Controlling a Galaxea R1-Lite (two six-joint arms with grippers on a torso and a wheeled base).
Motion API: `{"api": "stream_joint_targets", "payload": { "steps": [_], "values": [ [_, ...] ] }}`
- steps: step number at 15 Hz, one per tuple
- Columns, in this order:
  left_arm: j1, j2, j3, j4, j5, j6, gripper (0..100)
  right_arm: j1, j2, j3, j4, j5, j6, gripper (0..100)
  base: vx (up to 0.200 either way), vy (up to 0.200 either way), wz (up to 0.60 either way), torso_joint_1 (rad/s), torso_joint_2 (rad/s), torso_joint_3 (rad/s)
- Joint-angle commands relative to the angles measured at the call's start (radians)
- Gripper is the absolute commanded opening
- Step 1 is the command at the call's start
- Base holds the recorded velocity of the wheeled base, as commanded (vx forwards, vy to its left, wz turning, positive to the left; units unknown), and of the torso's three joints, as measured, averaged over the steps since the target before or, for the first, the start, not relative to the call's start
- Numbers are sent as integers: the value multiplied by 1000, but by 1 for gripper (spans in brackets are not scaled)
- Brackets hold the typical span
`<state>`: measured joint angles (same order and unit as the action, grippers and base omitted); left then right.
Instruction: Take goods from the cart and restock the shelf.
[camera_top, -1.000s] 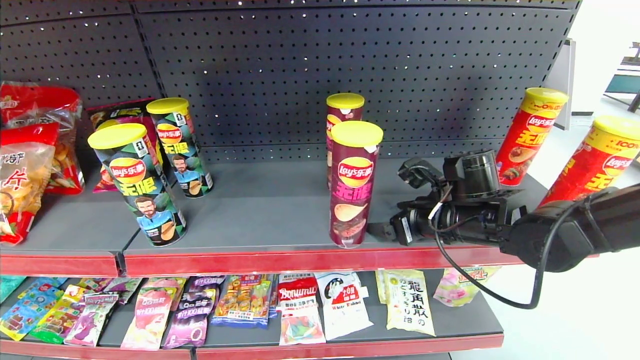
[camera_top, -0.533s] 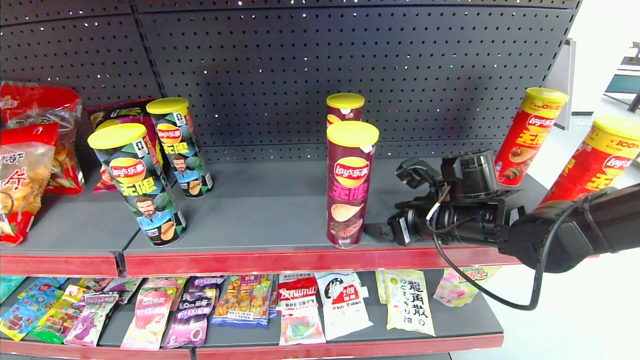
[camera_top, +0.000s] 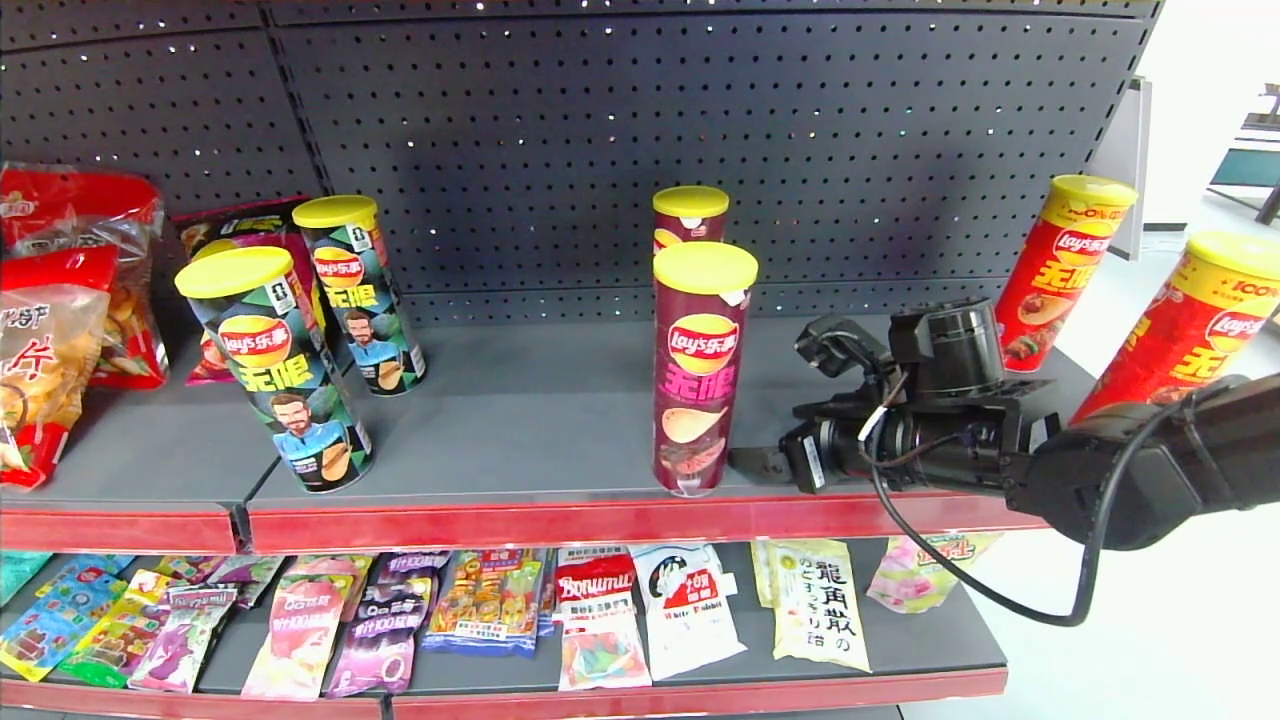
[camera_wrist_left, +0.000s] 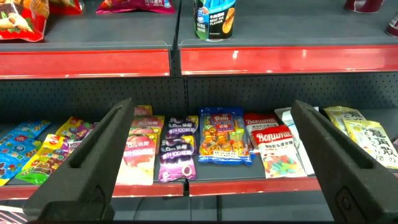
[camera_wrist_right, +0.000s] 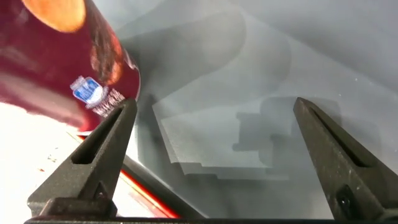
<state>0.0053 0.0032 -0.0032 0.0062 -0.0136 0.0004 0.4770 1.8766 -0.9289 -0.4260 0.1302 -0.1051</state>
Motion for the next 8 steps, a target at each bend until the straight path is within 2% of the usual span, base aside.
{"api": "stream_joint_targets", "payload": {
  "steps": [1, 8],
  "values": [
    [1, 1, 0, 0, 0, 0, 100, 6, -1, -5, 0, 0, -1, 100, 0, 0, 0, 0, 0, 0],
    [1, 1, 0, 0, 0, 0, 100, 5, 1, -1, -2, 0, 2, 100, 0, 0, 0, 0, 0, 0]
  ]
}}
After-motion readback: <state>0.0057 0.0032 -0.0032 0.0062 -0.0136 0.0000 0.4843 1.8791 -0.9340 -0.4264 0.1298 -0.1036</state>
